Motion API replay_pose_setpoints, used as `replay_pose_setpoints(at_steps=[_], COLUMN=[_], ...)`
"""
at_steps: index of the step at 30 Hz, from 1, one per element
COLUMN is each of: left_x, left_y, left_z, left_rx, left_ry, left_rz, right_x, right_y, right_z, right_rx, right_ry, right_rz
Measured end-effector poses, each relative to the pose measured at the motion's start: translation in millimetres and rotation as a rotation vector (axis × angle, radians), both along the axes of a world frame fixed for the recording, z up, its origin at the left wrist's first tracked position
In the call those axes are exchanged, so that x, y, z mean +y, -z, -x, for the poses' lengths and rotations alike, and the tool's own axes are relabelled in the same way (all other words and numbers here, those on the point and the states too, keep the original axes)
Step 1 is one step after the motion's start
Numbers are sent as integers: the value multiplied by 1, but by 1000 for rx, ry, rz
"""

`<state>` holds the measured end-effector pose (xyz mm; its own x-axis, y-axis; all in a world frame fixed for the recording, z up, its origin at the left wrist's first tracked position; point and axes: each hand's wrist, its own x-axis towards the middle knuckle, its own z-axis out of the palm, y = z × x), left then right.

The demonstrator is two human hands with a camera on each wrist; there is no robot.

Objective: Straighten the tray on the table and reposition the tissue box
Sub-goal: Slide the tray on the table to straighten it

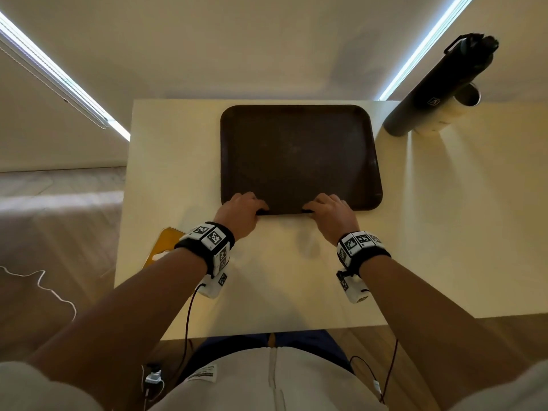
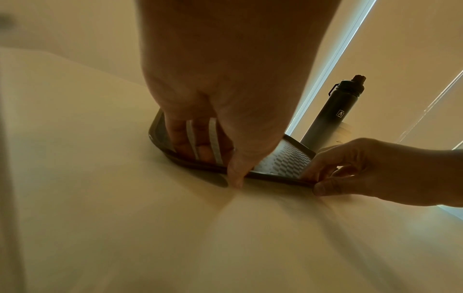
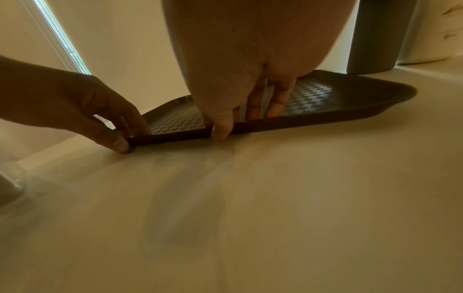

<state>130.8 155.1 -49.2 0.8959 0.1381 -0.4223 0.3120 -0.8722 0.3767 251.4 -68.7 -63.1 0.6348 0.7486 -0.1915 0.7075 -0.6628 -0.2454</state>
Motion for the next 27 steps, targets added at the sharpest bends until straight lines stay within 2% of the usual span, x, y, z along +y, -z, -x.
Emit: replay_pose_setpoints(at_steps=[20,24,27], left_x=[-4,-13,-20], left_y=[-2,-14,-29], left_z=[1,8,25], left_rx=[-3,-128,-266], left_ry=[0,-34,-90], left_rz=[-4,33,61], right_x=[2,8,14], right_y=[-7,-19,-30], right_z=[1,-1,6], right_rx=[48,114,127], right_ry=[17,2,-58], right_rz=[31,88,30])
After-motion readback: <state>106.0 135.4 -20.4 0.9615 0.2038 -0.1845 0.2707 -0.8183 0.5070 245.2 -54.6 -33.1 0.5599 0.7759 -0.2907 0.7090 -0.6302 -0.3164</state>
